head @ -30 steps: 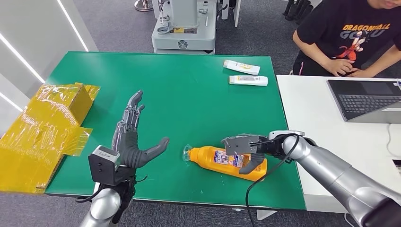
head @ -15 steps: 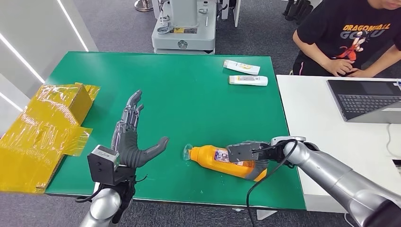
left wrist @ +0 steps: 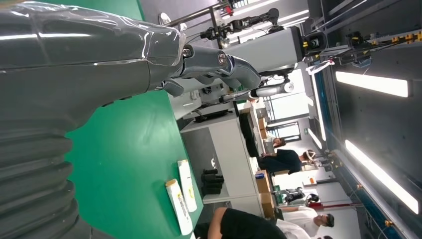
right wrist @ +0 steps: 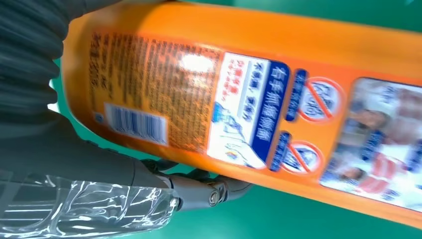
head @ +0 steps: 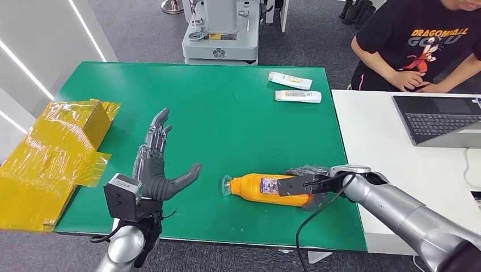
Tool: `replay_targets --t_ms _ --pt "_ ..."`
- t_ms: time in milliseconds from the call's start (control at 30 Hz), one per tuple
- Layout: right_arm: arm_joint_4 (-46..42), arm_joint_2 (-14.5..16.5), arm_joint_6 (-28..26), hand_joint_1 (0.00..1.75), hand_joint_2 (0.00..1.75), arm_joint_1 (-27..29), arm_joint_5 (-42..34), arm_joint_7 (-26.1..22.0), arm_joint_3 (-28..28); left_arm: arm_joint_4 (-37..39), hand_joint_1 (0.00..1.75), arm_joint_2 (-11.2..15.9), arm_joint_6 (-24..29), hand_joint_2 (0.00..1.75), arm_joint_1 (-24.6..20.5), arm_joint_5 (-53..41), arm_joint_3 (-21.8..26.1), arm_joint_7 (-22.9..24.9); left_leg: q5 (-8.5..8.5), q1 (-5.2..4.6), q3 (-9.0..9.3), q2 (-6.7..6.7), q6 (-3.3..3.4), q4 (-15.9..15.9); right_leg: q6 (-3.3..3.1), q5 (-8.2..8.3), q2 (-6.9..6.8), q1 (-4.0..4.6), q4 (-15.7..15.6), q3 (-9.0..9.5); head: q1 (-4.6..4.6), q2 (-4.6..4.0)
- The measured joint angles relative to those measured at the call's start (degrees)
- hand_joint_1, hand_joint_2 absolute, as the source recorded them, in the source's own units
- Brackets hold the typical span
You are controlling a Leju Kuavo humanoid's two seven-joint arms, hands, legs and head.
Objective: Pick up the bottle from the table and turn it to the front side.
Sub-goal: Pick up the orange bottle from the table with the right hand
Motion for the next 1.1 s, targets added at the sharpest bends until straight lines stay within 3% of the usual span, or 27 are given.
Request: replay_targets --t_ms 233,267,367,400,1100 --pt "0.38 -0.05 -3.12 0.00 1.75 0.45 5.15 0.43 0.46 0.00 0.00 0.00 0.23 1.75 0.00 0.02 0.00 0.00 0.00 0.00 0.00 0.00 0.00 0.00 0.00 0.00 0.00 0.00 0.00 0.00 0.00 0.01" --pt "0.40 -0.05 -3.19 0.22 1.75 0.55 5.27 0.43 0.51 0.00 0.00 0.00 0.23 1.75 0.00 0.02 0.00 0.00 0.00 0.00 0.00 0.00 0.00 0.00 0.00 0.00 0.00 0.00 0.00 0.00 0.00 0.01" --pt "0.42 -0.12 -3.51 1.51 1.75 0.69 5.41 0.31 0.60 0.00 0.00 0.00 0.23 1.75 0.00 0.02 0.00 0.00 0.00 0.00 0.00 0.00 0.00 0.00 0.00 0.00 0.00 0.00 0.00 0.00 0.01 0.00" --pt "0.40 -0.16 -3.84 1.72 1.75 0.74 5.58 0.09 0.61 0.00 0.00 0.00 0.23 1.75 0.00 0.02 0.00 0.00 0.00 0.00 0.00 0.00 0.00 0.00 0.00 0.00 0.00 0.00 0.00 0.00 0.00 0.00" --pt "-0.54 -0.39 -9.83 1.75 1.75 4.66 9.17 -3.96 -3.88 0.46 0.00 -0.09 0.23 1.75 0.24 0.02 0.00 -0.08 0.00 0.00 -0.01 0.00 0.00 0.03 0.01 0.01 0.00 0.00 0.00 0.01 0.01 0.00"
